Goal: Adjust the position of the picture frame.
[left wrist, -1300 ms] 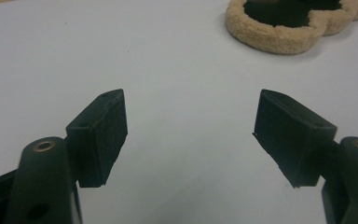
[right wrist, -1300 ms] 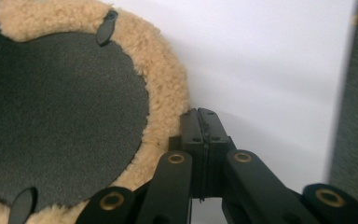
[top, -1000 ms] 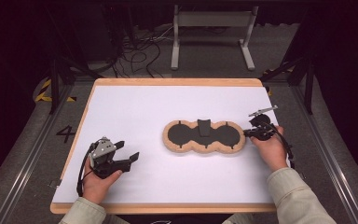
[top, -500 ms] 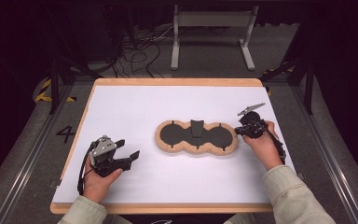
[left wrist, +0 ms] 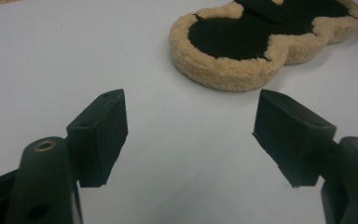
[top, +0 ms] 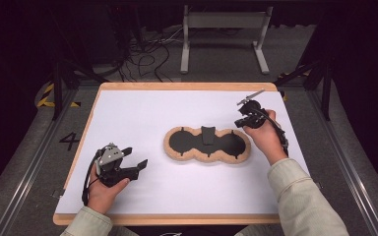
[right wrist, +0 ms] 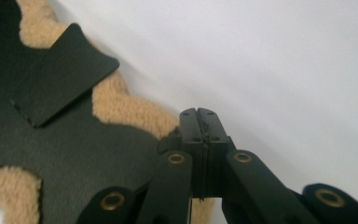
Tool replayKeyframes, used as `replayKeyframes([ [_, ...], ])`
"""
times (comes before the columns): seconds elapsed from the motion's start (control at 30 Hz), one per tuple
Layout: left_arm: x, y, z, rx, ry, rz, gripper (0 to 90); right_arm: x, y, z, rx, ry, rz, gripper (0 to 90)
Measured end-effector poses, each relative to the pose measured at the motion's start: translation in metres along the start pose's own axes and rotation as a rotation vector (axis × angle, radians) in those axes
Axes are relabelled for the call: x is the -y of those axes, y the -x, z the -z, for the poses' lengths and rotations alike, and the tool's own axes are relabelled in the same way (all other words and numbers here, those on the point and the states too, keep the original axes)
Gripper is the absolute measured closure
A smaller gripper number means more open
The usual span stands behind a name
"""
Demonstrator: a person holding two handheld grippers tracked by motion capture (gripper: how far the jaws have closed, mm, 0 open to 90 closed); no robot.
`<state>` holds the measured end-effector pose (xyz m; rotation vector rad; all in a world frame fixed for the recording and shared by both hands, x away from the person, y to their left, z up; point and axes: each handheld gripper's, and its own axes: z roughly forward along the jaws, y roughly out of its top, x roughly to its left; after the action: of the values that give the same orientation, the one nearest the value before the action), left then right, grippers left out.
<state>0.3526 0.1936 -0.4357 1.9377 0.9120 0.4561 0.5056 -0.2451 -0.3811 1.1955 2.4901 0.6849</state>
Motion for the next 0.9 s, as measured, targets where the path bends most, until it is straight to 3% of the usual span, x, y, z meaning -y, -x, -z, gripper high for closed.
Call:
replayKeyframes([
  [0.3, 0.000, 0.002, -0.002, 0.005, -0.005, -0.007, 26.5, -0.009, 0.007, -0.027, 0.017, -0.058, -0.013, 90.0],
  [0.53, 0.001, 0.002, -0.002, 0.005, -0.004, -0.008, 26.5, -0.007, 0.005, -0.043, -0.011, -0.119, -0.010, 90.0],
  [0.9, 0.000, 0.003, -0.003, 0.010, -0.010, -0.010, 26.5, 0.004, -0.002, -0.035, -0.040, -0.158, 0.010, 90.0],
])
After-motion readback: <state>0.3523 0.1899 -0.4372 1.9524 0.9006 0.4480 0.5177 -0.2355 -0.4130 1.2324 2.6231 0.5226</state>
